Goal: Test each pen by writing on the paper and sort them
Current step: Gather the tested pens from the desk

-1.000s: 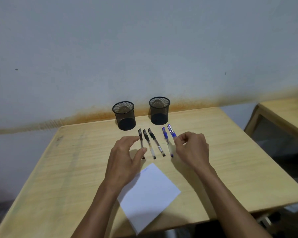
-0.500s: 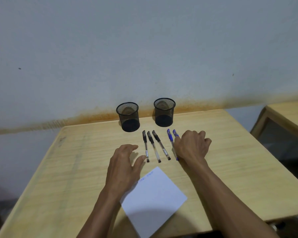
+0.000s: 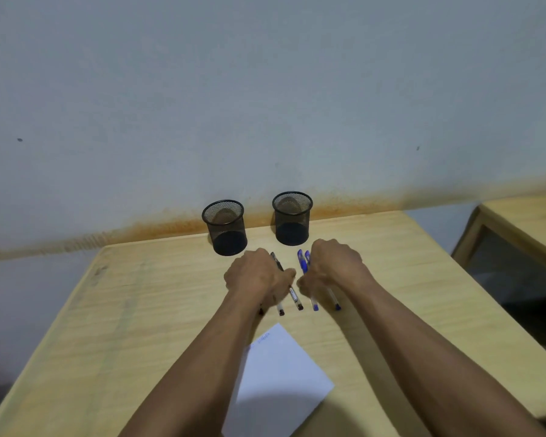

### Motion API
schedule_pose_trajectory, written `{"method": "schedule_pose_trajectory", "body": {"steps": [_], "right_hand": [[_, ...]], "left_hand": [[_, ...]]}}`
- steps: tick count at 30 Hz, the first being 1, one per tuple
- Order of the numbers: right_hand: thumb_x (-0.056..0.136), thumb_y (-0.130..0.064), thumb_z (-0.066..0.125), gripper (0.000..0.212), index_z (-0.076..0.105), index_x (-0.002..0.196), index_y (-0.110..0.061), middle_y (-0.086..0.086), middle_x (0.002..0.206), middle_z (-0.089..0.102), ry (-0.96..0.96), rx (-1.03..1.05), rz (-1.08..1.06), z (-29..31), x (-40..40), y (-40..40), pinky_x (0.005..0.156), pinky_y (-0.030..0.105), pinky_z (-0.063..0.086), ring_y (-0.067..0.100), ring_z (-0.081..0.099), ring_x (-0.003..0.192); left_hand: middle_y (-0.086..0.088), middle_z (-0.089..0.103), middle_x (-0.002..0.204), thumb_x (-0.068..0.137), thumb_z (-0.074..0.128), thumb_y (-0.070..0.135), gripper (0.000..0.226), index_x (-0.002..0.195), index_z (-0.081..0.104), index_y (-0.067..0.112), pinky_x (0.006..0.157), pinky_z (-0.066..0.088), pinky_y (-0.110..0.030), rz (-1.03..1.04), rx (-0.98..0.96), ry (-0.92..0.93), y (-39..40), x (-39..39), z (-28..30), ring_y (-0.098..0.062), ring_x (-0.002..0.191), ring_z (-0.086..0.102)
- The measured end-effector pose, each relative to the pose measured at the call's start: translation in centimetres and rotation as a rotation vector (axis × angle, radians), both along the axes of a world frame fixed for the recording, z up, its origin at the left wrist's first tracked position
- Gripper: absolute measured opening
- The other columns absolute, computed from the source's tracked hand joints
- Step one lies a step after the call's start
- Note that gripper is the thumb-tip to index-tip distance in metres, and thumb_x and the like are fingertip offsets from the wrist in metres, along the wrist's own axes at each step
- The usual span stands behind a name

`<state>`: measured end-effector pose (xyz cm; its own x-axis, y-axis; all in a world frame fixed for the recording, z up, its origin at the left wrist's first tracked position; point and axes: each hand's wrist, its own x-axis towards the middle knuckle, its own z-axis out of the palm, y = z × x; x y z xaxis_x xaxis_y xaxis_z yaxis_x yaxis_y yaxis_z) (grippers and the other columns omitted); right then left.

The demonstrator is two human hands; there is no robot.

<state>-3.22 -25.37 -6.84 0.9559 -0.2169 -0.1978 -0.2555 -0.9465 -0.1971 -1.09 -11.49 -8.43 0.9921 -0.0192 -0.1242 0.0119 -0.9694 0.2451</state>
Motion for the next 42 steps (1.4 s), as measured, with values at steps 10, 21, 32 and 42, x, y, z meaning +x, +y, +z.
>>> {"method": "schedule_pose_trajectory", "body": {"steps": [10,21,32,42], "right_hand": [[0.082,-0.026,0.074,0.040,0.062,0.115,-0.007,0.011,0.100,0.061,0.037,-0.116,0.150,-1.1,2.3,0.0,0.069,0.034,0.046,0.032,0.060,0.086],[0.104,-0.033,0.048,0.038,0.065,0.081,-0.009,0.004,0.071,0.064,-0.434,0.746,-0.009,-0.2,1.1,-0.9,0.063,0.032,0.041,0.022,0.057,0.067],[0.106,-0.052,0.035,0.035,0.059,0.127,-0.039,-0.014,0.134,0.064,-0.941,1.205,-0.138,4.4,8.6,0.8,0.079,0.030,0.060,0.009,0.061,0.071],[0.108,-0.038,0.042,0.043,0.053,0.145,-0.021,-0.007,0.157,0.045,-0.830,1.166,-0.196,-2.7,10.0,2.0,0.112,0.016,0.032,0.003,0.037,0.144]], "left_hand": [[-0.008,0.062,0.112,0.085,0.064,0.023,0.035,0.116,0.056,0.012,0.069,0.046,-0.033,-0.078,0.099,0.020,-1.6,1.0,-1.5,-0.029,0.100,0.060],[0.000,0.065,0.069,0.102,0.049,0.031,0.021,0.098,0.064,0.017,0.071,0.053,-0.037,0.080,-1.285,-0.383,2.2,3.0,1.5,-0.017,0.066,0.064],[0.019,0.049,0.144,0.104,0.036,0.044,0.024,0.111,0.054,0.058,0.081,0.049,-0.010,0.107,-1.444,-0.629,5.3,9.2,6.7,0.023,0.092,0.054],[0.004,0.050,0.142,0.087,0.026,0.073,0.043,0.130,0.032,0.072,0.110,0.032,-0.056,0.344,-1.084,-0.485,5.6,11.5,-1.7,-0.024,0.130,0.047]]}}
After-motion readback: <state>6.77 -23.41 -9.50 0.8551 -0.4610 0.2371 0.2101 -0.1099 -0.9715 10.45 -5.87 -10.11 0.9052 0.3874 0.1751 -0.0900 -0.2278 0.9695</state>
